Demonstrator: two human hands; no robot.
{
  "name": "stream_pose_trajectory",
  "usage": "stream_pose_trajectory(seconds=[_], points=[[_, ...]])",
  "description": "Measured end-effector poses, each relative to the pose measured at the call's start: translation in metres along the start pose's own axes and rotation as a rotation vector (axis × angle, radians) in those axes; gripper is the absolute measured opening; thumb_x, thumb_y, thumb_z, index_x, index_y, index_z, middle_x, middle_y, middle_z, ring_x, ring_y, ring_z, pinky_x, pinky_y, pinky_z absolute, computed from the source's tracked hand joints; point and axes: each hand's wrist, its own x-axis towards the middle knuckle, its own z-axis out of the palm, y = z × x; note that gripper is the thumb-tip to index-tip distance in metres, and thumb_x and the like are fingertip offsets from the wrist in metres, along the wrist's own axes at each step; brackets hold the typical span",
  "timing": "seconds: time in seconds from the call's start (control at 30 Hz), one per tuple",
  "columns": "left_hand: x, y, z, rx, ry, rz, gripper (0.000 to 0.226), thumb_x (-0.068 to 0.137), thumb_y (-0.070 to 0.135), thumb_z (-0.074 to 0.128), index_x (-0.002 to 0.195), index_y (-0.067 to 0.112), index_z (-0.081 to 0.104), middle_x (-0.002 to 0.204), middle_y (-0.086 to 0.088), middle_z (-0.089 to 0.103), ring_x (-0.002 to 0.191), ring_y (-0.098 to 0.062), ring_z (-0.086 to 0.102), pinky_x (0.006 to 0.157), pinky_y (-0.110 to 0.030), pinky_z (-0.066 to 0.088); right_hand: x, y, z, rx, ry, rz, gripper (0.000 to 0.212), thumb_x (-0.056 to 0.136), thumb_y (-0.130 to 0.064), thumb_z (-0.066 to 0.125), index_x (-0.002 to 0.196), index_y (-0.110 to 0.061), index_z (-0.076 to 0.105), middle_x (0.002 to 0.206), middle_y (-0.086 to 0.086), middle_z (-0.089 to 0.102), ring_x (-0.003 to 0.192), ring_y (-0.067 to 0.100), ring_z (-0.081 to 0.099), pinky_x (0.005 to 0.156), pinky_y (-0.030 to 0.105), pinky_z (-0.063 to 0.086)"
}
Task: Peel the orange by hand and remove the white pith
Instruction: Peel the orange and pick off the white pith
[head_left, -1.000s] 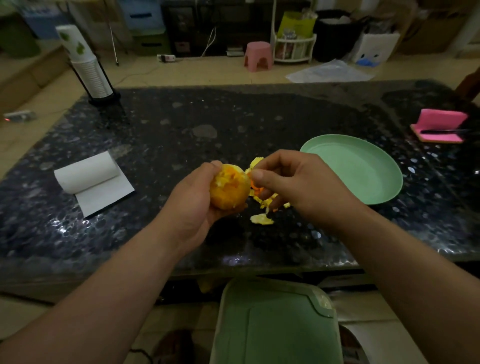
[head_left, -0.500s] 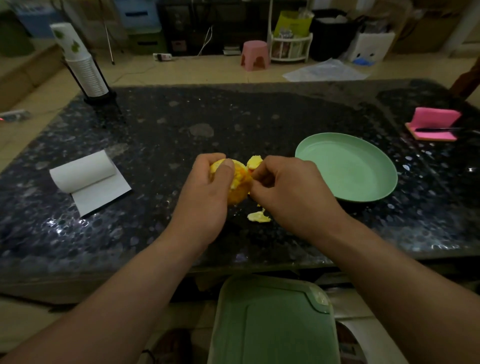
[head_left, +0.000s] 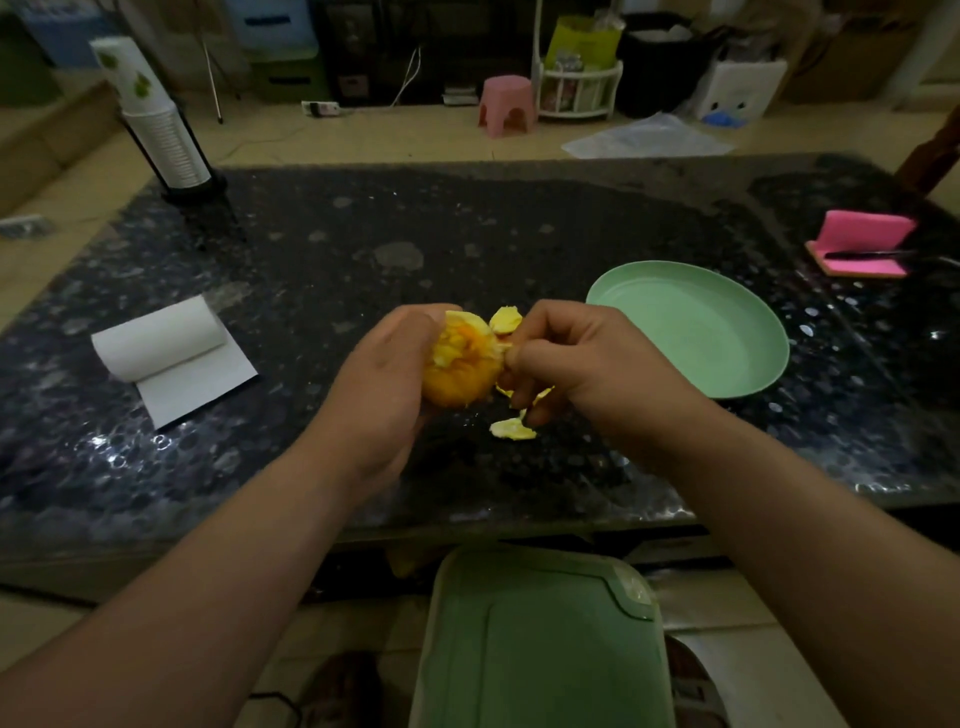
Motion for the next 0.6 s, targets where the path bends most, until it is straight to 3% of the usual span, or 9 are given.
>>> stream_pose_trajectory(seconds=[0.1,0.27,0.43,0.53,0.6], points=[[-0.001,0.007,0.001,-0.202,-0.007,-0.106,0.032,0.110,0.030,0.044,0.114,0.010,0.068,0.102,-0.014,0.077,0.090,-0.030,0.074,0.069,-0.044,0.063,0.002,0.001,-0.003,0.131,-0.038,0.033,0.017,0.100,-0.005,0.064,0.085,-0.011,0.067,0.082,0.011,0.074,0.072,0.021,0.069,0.062,0.036,0.058],[-0.002,0.010,0.003,-0.293,-0.047,-0.142,0.032,0.110,0.032,0.045,0.115,0.008,0.066,0.099,-0.014,0.077,0.086,-0.028,0.076,0.060,-0.039,0.062,0.005,0.006,-0.007,0.159,-0.027,0.044,0.012,0.101,-0.010,0.067,0.090,-0.009,0.071,0.085,0.009,0.075,0.074,0.023,0.069,0.067,0.043,0.058],[0.001,0.008,0.004,-0.291,-0.006,-0.132,0.025,0.110,0.029,0.048,0.111,0.010,0.064,0.088,-0.007,0.079,0.081,-0.023,0.077,0.064,-0.042,0.065,0.005,0.006,-0.003,-0.039,0.124,0.045,0.002,0.099,-0.011,0.072,0.100,-0.011,0.074,0.087,0.011,0.079,0.081,0.029,0.078,0.074,0.048,0.067],[0.002,0.005,0.005,-0.244,0.026,-0.140,0.023,0.110,0.029,0.050,0.113,0.011,0.064,0.103,-0.012,0.075,0.088,-0.024,0.076,0.073,-0.046,0.066,0.010,0.014,-0.004,-0.324,0.281,-0.010,0.010,0.101,-0.026,0.070,0.095,-0.020,0.075,0.085,0.000,0.078,0.078,0.017,0.076,0.074,0.049,0.066],[0.002,0.003,0.005,-0.222,0.043,-0.138,0.020,0.110,0.028,0.050,0.112,0.012,0.063,0.107,-0.012,0.073,0.093,-0.025,0.074,0.075,-0.046,0.066,0.011,0.015,-0.005,-0.433,0.291,-0.039,0.012,0.101,-0.025,0.068,0.110,-0.026,0.076,0.094,-0.008,0.076,0.086,0.011,0.074,0.080,0.045,0.065]])
